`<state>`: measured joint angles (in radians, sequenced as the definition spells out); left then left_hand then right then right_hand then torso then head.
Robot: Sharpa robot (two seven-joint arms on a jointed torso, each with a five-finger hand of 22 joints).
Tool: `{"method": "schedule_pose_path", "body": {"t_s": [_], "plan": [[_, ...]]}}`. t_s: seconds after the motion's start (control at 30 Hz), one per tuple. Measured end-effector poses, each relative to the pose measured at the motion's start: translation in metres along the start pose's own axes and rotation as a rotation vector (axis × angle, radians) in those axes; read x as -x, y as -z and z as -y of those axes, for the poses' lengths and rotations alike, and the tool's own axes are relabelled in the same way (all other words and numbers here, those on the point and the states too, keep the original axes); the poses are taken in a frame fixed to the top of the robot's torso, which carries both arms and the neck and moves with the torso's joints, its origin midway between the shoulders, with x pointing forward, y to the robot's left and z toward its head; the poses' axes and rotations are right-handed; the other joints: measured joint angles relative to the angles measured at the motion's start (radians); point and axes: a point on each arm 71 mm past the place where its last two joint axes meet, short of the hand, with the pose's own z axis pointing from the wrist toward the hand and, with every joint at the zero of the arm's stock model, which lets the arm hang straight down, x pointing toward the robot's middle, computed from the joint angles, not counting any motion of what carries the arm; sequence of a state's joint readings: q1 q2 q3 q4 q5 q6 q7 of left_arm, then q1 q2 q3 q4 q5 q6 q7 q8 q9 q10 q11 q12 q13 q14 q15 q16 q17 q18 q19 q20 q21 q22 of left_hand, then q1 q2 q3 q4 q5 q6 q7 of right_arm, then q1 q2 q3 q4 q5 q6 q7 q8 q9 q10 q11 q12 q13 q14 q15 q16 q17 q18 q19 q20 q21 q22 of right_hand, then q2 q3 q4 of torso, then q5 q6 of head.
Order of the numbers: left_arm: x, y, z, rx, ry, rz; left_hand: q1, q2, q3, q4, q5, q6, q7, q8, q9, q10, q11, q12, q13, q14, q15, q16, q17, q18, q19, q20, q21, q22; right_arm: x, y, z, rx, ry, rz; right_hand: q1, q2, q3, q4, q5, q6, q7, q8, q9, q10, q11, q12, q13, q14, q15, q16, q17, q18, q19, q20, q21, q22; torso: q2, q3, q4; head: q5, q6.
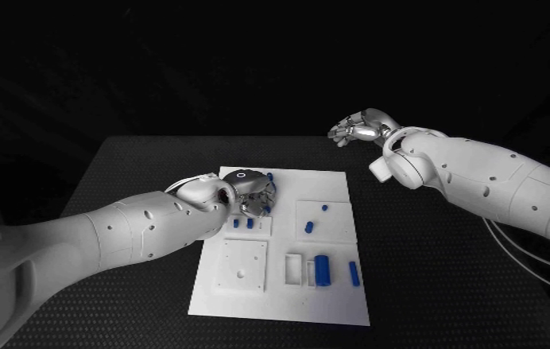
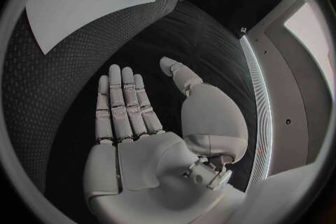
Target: Assemble the parts on the task board
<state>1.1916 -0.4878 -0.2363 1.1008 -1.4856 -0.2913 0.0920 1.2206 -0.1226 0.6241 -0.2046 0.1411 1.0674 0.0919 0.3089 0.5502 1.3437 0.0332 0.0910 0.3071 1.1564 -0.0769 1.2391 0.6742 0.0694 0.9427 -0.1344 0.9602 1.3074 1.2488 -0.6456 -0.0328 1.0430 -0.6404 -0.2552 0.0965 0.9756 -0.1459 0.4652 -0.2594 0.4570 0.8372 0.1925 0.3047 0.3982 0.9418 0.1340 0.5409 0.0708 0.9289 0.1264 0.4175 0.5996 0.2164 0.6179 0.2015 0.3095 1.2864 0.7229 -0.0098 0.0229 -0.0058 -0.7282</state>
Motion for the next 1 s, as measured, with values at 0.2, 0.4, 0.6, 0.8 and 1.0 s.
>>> {"method": "schedule_pose_path", "body": {"t_s": [0.2, 0.4, 0.6, 0.8, 1.0], "plan": [[0.001, 0.003, 0.0, -0.001, 0.019, 0.013, 0.0, 0.0, -0.001, -0.001, 0.003, 0.001, -0.001, 0.004, 0.0, 0.001, 0.0, 0.0, 0.001, 0.002, -0.002, 0.0, -0.001, 0.0, 0.001, -0.001, 0.0, 0.0, 0.001, 0.0, 0.0, 0.0, 0.0, 0.001, 0.0, 0.0, 0.0, 0.0, 0.0, 0.0, 0.0, 0.0, 0.0, 0.0, 0.0, 0.0, 0.0, 0.0, 0.0, 0.0, 0.001, 0.0, 0.0, 0.0, 0.0, 0.001, 0.0, 0.0003, 0.0006, 0.002, -0.001], [0.01, 0.005, -0.002, 0.003, 0.046, 0.044, -0.002, 0.002, 0.001, -0.004, 0.004, 0.002, 0.0, 0.004, 0.0, 0.001, 0.0, 0.0, 0.001, 0.002, -0.002, 0.0, -0.001, 0.0, 0.001, -0.001, 0.0, 0.0, 0.0, 0.0, 0.0, 0.0, 0.0, 0.0, 0.0, 0.0, 0.0, 0.0, 0.0, 0.0, 0.0, 0.0, 0.0, 0.0, 0.0, 0.0, 0.0, 0.0, 0.0, -0.004, 0.001, 0.0, 0.0, 0.0, 0.0, 0.001, 0.0, 0.0003, 0.0008, 0.003, 0.001], [0.017, 0.007, -0.001, 0.0, 0.071, 0.069, -0.004, 0.004, 0.0, -0.005, 0.007, 0.002, 0.0, 0.004, 0.0, 0.0, 0.0, 0.0, 0.001, 0.002, -0.001, 0.0, -0.002, 0.0, 0.003, 0.001, 0.0, 0.001, 0.001, 0.0, 0.001, -0.001, 0.0, 0.002, 0.0, 0.0, 0.0, 0.0, 0.0, 0.0, 0.0, 0.0, 0.0, 0.0, 0.0, 0.0, 0.0, 0.0, 0.0, -0.004, 0.001, 0.0, 0.0, 0.0, -0.004, 0.002, 0.0, -0.0002, 0.0006, 0.006, 0.004], [0.018, 0.014, -0.008, 0.013, 0.083, 0.072, -0.005, 0.004, 0.0, -0.005, 0.009, 0.002, 0.0, 0.004, 0.0, 0.0, 0.0, 0.0, 0.001, 0.002, -0.001, 0.0, -0.002, 0.0, 0.003, 0.001, 0.0, 0.001, 0.001, 0.001, 0.001, -0.001, 0.001, 0.002, 0.0, 0.0, 0.0, 0.0, 0.0, 0.0, 0.0, 0.0, -0.001, 0.0, 0.0, 0.0, 0.0, 0.0, 0.0, -0.004, 0.001, 0.0, 0.0, 0.0, -0.004, 0.002, 0.0, -0.0004, 0.0015, 0.006, 0.004], [0.019, 0.025, -0.018, 0.032, 0.094, 0.063, -0.005, 0.004, 0.0, -0.005, 0.009, 0.002, 0.0, 0.002, 0.0, 0.004, -0.003, -0.002, 0.0, 0.002, -0.002, 0.0, -0.002, 0.0, 0.003, 0.001, 0.0, 0.001, 0.002, 0.001, 0.001, -0.002, 0.001, 0.003, 0.0, 0.0, 0.0, 0.0, 0.0, 0.0, 0.0, 0.0, -0.001, 0.0, 0.0, 0.0, 0.0, 0.0, 0.0, -0.004, 0.002, 0.0, 0.0, 0.0, -0.004, 0.003, 0.0, -0.0004, 0.0023, 0.007, 0.005]]}}
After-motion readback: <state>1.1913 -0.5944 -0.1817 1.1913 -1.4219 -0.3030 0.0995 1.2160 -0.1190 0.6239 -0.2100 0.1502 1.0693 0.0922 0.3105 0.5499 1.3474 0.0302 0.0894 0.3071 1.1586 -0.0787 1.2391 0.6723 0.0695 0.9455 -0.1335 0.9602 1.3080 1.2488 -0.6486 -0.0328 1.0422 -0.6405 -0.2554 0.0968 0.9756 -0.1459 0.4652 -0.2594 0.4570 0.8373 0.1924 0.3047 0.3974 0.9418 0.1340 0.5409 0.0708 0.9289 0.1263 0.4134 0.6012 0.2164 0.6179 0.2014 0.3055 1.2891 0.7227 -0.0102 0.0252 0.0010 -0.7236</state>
